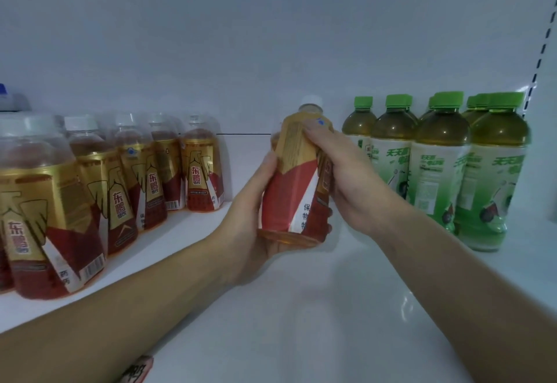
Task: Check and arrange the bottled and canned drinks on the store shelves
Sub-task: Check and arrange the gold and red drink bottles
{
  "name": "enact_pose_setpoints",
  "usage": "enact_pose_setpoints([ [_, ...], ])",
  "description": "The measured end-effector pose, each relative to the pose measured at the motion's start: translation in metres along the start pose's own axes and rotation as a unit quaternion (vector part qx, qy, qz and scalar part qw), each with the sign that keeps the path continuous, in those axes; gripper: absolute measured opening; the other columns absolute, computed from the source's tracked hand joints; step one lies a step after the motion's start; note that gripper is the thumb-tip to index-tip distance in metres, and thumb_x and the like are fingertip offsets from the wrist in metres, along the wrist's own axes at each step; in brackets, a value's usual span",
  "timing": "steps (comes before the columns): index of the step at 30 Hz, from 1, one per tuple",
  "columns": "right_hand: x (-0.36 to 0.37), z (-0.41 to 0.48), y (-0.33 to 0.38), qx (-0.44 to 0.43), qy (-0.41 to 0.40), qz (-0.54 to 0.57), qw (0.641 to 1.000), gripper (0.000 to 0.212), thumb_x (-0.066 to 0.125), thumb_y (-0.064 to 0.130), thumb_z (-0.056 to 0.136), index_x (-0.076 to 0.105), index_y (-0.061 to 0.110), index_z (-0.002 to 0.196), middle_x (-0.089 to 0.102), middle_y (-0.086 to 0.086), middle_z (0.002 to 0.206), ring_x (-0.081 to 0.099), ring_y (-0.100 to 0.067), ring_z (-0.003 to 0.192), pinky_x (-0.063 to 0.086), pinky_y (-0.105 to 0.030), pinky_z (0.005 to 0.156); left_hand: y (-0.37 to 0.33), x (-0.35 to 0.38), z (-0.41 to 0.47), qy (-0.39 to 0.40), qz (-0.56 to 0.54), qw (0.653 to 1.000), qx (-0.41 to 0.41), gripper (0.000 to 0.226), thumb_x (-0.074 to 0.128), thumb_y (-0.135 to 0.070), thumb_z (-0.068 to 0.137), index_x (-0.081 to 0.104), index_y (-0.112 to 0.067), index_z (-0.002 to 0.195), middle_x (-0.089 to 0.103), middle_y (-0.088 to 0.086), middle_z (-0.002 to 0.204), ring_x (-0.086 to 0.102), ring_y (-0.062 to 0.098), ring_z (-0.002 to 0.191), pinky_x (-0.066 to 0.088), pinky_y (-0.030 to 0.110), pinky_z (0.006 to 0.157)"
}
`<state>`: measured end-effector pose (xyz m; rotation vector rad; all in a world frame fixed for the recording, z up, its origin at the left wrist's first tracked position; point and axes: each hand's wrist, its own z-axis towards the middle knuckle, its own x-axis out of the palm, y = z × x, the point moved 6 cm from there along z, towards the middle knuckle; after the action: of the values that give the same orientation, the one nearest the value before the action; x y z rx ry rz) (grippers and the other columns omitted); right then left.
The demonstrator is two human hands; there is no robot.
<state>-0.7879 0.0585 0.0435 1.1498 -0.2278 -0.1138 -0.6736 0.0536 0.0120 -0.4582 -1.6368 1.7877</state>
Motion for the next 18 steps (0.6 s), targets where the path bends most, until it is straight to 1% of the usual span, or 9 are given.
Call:
enact_pose_setpoints([
  [2, -0.005, -0.003, 0.006, -0.05, -0.055, -0.042, 0.996, 0.048, 0.077, 0.042, 0.086, 0.061, 0.021, 0.126, 0.075, 0.0, 0.108, 0.075, -0.018, 0.093, 0.06, -0.041, 0.089, -0.007, 0.001, 0.001, 0.014, 0.05, 0.997, 0.062, 0.047, 0.038, -0.037, 0.104, 0.055, -0.007, 0.137, 0.061, 0.017, 0.135, 0.063, 0.031, 0.118, 0.057, 0.039, 0.088],
  [3, -0.005, -0.004, 0.007, -0.064, -0.068, -0.054, 0.994, 0.048, 0.077, 0.04, 0.085, 0.06, 0.022, 0.126, 0.075, 0.001, 0.106, 0.075, -0.015, 0.091, 0.061, -0.038, 0.085, -0.009, 0.002, 0.002, 0.01, 0.042, 0.997, 0.063, 0.045, 0.038, -0.036, 0.105, 0.055, -0.01, 0.137, 0.061, 0.014, 0.138, 0.062, 0.029, 0.121, 0.054, 0.039, 0.094],
  [5, -0.001, -0.003, 0.003, -0.041, -0.039, -0.05, 0.997, 0.056, 0.075, 0.049, 0.081, 0.058, 0.023, 0.128, 0.075, 0.004, 0.103, 0.075, -0.013, 0.087, 0.06, -0.034, 0.078, -0.001, -0.004, 0.007, -0.032, 0.034, 0.998, 0.034, 0.051, 0.042, -0.056, 0.096, 0.065, -0.021, 0.125, 0.072, 0.008, 0.119, 0.072, 0.024, 0.103, 0.059, 0.039, 0.081],
  [7, 0.006, -0.004, -0.002, 0.021, 0.019, -0.031, 0.999, 0.06, 0.065, 0.058, 0.083, 0.059, 0.019, 0.129, 0.076, 0.001, 0.095, 0.074, -0.014, 0.08, 0.056, -0.031, 0.072, 0.013, -0.02, -0.002, -0.048, -0.014, 0.999, -0.003, 0.067, 0.04, -0.07, 0.088, 0.07, -0.017, 0.117, 0.075, 0.012, 0.104, 0.074, 0.027, 0.083, 0.058, 0.038, 0.066],
  [8, 0.007, -0.004, -0.003, 0.039, 0.036, -0.024, 0.998, 0.056, 0.062, 0.056, 0.088, 0.061, 0.016, 0.127, 0.076, 0.0, 0.093, 0.073, -0.014, 0.077, 0.055, -0.029, 0.07, 0.015, -0.02, 0.0, -0.034, -0.034, 0.999, -0.02, 0.071, 0.039, -0.072, 0.088, 0.07, -0.014, 0.116, 0.074, 0.016, 0.102, 0.073, 0.03, 0.078, 0.058, 0.039, 0.064],
  [11, -0.003, -0.003, 0.0, 0.016, -0.007, -0.023, 1.0, 0.05, 0.07, 0.048, 0.086, 0.064, 0.015, 0.124, 0.077, -0.001, 0.099, 0.075, -0.015, 0.086, 0.058, -0.035, 0.084, 0.006, -0.013, 0.0, -0.03, -0.025, 0.999, -0.017, 0.067, 0.036, -0.069, 0.092, 0.071, -0.017, 0.115, 0.074, 0.015, 0.108, 0.074, 0.033, 0.087, 0.06, 0.044, 0.072],
  [14, -0.008, -0.003, 0.012, -0.078, -0.078, -0.127, 0.986, 0.065, 0.08, 0.052, 0.073, 0.057, 0.027, 0.129, 0.071, 0.007, 0.111, 0.072, -0.009, 0.094, 0.059, -0.029, 0.084, -0.003, -0.009, 0.003, -0.049, 0.054, 0.997, 0.027, 0.056, 0.03, -0.056, 0.101, 0.061, -0.02, 0.131, 0.067, 0.007, 0.129, 0.064, 0.028, 0.118, 0.057, 0.044, 0.093],
  [16, -0.005, -0.002, 0.008, -0.071, -0.066, -0.147, 0.984, 0.072, 0.079, 0.058, 0.068, 0.054, 0.031, 0.13, 0.068, 0.007, 0.115, 0.071, -0.009, 0.097, 0.058, -0.029, 0.082, 0.003, -0.011, 0.004, -0.048, 0.082, 0.995, 0.027, 0.053, 0.036, -0.062, 0.095, 0.064, -0.028, 0.125, 0.073, 0.003, 0.119, 0.068, 0.024, 0.113, 0.056, 0.047, 0.093],
  [18, -0.001, 0.001, -0.003, 0.004, -0.008, -0.106, 0.994, 0.077, 0.076, 0.067, 0.07, 0.056, 0.027, 0.132, 0.071, 0.003, 0.117, 0.073, -0.013, 0.099, 0.057, -0.034, 0.086, 0.01, -0.015, 0.0, -0.059, 0.042, 0.997, -0.005, 0.063, 0.041, -0.069, 0.087, 0.068, -0.024, 0.121, 0.076, 0.007, 0.109, 0.074, 0.024, 0.096, 0.06, 0.045, 0.078],
])
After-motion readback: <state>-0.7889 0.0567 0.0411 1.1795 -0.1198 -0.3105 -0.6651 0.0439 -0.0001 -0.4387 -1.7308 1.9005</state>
